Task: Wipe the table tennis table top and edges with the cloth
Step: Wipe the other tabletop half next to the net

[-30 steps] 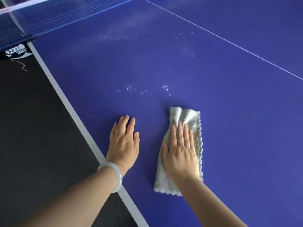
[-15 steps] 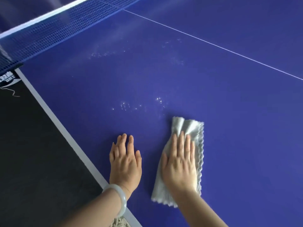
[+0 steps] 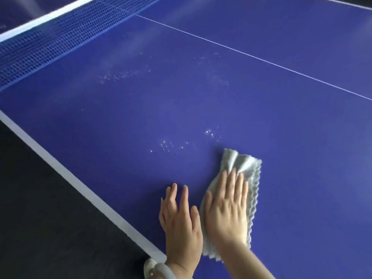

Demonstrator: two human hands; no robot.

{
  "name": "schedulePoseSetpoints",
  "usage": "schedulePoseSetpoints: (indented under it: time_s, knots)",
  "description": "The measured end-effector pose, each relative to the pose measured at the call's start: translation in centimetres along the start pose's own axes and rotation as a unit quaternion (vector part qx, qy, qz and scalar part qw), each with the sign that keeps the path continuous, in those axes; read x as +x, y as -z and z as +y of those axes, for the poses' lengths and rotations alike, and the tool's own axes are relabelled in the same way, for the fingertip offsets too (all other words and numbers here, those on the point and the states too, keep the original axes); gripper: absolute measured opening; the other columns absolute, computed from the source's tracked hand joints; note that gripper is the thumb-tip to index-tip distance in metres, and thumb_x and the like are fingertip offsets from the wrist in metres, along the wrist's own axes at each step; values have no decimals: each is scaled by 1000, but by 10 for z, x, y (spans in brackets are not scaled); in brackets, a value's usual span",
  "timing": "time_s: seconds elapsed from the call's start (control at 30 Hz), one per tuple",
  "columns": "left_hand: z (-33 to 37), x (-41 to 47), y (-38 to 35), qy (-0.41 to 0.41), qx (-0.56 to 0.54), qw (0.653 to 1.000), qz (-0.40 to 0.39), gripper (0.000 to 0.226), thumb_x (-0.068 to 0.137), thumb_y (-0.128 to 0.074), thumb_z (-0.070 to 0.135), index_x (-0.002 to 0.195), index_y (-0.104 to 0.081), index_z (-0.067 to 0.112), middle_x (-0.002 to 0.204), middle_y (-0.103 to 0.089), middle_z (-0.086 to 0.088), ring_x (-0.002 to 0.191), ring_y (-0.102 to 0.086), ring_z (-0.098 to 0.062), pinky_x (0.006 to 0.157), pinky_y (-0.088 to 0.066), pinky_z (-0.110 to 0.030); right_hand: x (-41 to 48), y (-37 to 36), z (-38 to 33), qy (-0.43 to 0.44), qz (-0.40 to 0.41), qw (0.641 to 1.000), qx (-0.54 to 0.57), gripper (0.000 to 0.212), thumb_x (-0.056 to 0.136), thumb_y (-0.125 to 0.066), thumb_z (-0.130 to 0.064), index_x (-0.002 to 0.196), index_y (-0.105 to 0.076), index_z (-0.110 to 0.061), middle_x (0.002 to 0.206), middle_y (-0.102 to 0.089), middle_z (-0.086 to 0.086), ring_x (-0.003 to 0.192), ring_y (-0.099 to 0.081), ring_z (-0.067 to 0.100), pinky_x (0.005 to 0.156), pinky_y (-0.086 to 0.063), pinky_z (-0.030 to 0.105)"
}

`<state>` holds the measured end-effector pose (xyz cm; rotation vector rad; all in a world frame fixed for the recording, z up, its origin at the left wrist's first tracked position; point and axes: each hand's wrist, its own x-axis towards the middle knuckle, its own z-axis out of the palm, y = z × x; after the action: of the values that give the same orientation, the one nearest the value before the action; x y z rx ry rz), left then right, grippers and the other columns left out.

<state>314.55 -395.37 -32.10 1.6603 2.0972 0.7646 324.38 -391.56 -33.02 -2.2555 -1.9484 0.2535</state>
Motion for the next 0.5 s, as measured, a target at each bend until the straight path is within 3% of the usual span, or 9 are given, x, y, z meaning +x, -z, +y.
schedulePoseSetpoints:
  time_s: [0.07, 0.13, 0.27, 0.37, 0.5]
  knots:
    - [-16, 12, 19, -62, -68, 996, -14, 46, 97, -41, 22, 138, -55, 6, 145, -48, -12, 134, -46, -33, 108, -38, -49, -21, -1, 6, 54, 6, 998, 5, 70, 102, -18, -46, 154, -26, 0, 162, -20, 20, 152, -16, 36, 121, -15, 48]
    - [-42, 40, 46, -127, -55, 990, -31, 47, 98, -37, 22, 139, -53, 4, 144, -48, -10, 134, -45, -28, 109, -37, -43, -37, 1, 28, 63, 50, 997, -12, 74, 104, -13, -49, 146, -42, 5, 154, -36, 26, 144, -32, 42, 115, -24, 52]
    - [-104, 123, 83, -139, 121, 983, -20, 49, 99, -38, 21, 139, -50, -4, 149, -43, -19, 140, -38, -35, 114, -33, -49, -66, -1, 40, -97, 137, 985, -51, 72, 105, -20, -44, 135, -51, 14, 144, -45, 34, 132, -45, 53, 108, -32, 61]
    - [-130, 163, 84, -120, 203, 971, -39, 48, 101, -42, 18, 143, -44, -6, 152, -38, -21, 143, -33, -36, 117, -30, -52, -70, -17, -8, -160, 103, 981, -49, 65, 95, -37, -34, 135, -50, 16, 143, -42, 39, 130, -43, 59, 107, -34, 65]
    - [-138, 170, 76, -129, 216, 968, -21, 51, 99, -38, 21, 142, -44, -6, 151, -40, -20, 142, -36, -34, 118, -29, -49, -34, -31, -83, -153, 54, 987, -12, 75, 94, -34, -39, 150, -27, 10, 157, -23, 33, 148, -20, 47, 120, -13, 56]
